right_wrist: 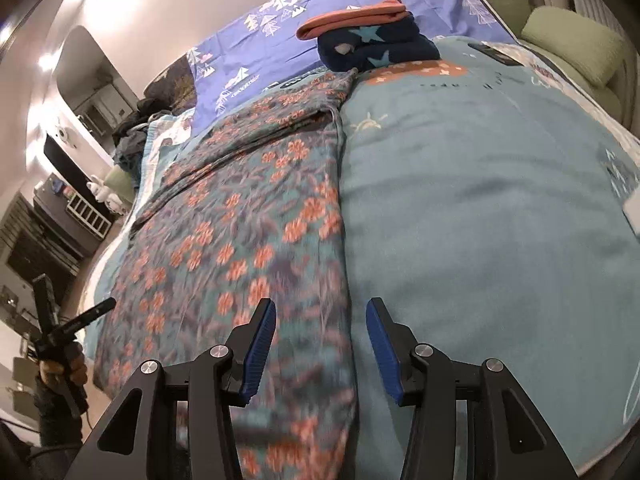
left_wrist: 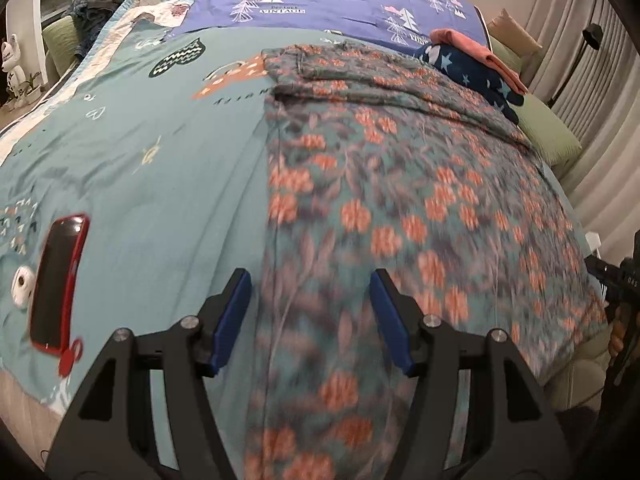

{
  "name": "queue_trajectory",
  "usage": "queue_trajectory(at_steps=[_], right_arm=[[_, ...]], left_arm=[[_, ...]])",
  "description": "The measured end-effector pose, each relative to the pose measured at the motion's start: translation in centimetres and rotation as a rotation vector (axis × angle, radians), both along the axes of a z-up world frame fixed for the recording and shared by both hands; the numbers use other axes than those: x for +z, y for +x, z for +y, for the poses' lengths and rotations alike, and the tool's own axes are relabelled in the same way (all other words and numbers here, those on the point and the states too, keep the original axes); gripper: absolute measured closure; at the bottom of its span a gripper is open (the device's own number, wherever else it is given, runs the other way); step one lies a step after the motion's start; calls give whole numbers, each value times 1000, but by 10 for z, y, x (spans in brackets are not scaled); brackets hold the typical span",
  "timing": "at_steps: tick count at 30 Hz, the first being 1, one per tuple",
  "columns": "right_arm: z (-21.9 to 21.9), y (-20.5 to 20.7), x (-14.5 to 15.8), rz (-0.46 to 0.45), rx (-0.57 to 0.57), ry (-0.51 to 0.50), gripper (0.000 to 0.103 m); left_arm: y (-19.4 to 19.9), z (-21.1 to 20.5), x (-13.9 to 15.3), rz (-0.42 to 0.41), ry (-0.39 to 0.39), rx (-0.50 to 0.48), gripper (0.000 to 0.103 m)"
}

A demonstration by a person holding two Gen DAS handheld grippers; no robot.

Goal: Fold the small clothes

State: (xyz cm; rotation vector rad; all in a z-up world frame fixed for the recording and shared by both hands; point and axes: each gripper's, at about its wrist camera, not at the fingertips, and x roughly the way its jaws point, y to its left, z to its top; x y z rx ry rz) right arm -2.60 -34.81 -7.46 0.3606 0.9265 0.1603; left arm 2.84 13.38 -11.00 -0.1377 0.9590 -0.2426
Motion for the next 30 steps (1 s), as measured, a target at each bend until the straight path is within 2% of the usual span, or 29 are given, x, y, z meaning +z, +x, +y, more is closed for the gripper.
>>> queue_trajectory(at_steps=[7,13,18,19,21,23,24,25,26,27,30], right_arm=[[-7,-25,-6,6,27,37,55],[2,-38,-7,30,70,-5,55],[5,-44,-12,33,94,3,55],[7,-44,-13,37,102,5,55],[11,-41,-15,47,118,12,55],[12,-40,-17,50,130,49,55],[10,-38,-19,51,130,85,59],[7,-38,-20,53,128,117,77],[3,-35,-23,63,124,173,90],[-2,-33,-26,73,116,225,97],[-12,-32,-22,45,92,293,98]], left_arm=[[-25,17,-4,18,-14,5,40],[-35,17,-5,42,-18,-10,39],[-48,14,-6,30,-24,-44,39],[-49,13,-6,27,-27,-50,42],[-50,11,-5,23,-36,-63,62],[-49,13,-3,26,-66,-62,97],[-48,16,-2,35,-104,-58,98],[-47,19,-1,42,-140,-44,98],[-45,21,1,40,-168,-30,98],[-45,22,6,19,-187,-27,98],[-48,20,29,-71,-230,-48,98]])
